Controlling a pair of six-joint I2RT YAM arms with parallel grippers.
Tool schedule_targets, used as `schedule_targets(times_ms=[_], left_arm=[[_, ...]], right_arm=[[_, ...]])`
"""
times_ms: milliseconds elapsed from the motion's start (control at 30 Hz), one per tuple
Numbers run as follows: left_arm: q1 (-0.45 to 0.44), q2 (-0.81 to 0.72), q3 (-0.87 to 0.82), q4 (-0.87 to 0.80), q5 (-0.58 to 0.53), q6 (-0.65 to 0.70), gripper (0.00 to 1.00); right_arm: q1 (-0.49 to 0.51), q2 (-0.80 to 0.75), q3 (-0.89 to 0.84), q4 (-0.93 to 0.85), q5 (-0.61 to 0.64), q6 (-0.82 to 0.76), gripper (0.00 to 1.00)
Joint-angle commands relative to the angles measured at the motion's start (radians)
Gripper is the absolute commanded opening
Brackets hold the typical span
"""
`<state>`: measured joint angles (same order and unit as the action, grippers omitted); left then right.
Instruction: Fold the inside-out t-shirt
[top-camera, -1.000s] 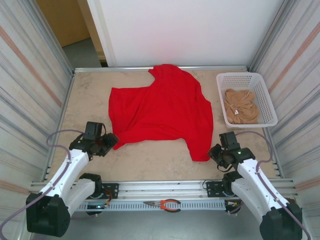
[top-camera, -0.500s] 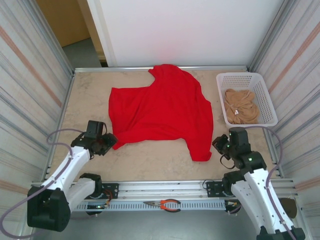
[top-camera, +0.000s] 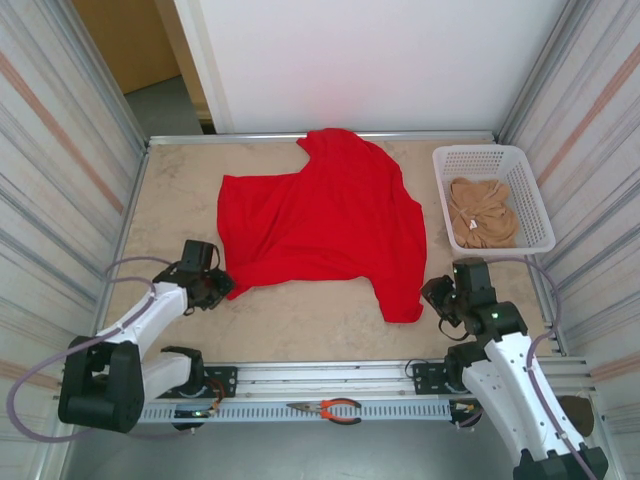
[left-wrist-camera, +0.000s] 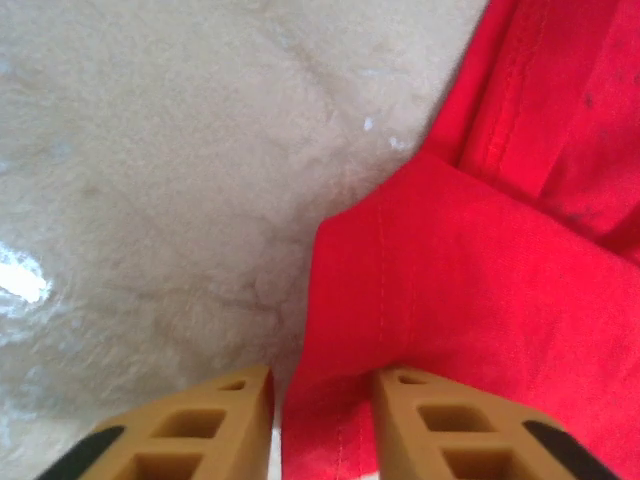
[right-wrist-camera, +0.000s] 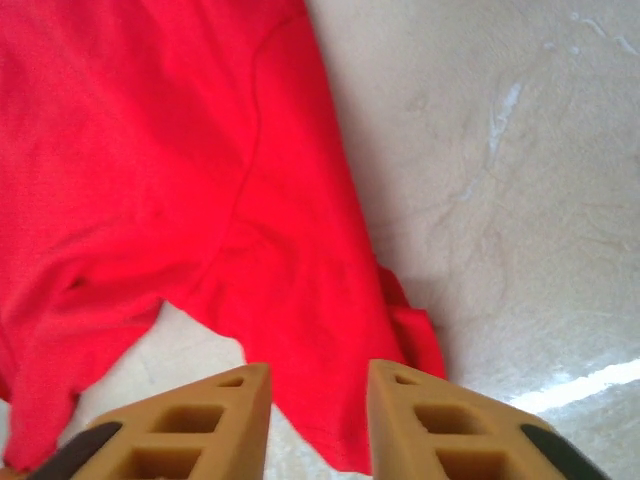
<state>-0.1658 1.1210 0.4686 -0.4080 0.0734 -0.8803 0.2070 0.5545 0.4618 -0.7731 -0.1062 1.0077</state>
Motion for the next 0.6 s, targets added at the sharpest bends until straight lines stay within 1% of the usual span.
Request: schedule_targets(times_ms=[0,33,100,200,300,400,567], left_arm=[[-0.001,0.003,0.024,0.087,-0.03,0.068,0.0],[0.0,-0.015,0.057,0.077,-0.034,0.097,0.0],[0.0,-0.067,0.128,0.052,-0.028,0.157,0.0],[-0.002,-0.162,0.235,0.03,0.022,0.228,0.0],[-0.001,-0.216,0.283,0.009,0.074,0.246,0.0],[-0.001,-0.229,0.278,-0.009,0.114,0.242,0.0],[0.008,-0.262,0.226,-0.019,0.097,0.237,0.0]], right_arm=[[-0.005,0.008,-0.018,-0.02,-0.004,0.009,0.44],[-0.006,0.009,-0.021,-0.024,-0.005,0.008,0.51],[-0.006,0.016,-0.024,-0.033,-0.004,0.007,0.6],[-0.007,0.028,-0.044,-0.017,-0.012,0.011,0.64],[-0.006,0.05,-0.076,0.031,-0.028,0.021,0.61],[-0.008,0.081,-0.111,0.089,-0.058,0.034,0.53],[-0.006,0.096,-0.136,0.113,-0.079,0.035,0.46]])
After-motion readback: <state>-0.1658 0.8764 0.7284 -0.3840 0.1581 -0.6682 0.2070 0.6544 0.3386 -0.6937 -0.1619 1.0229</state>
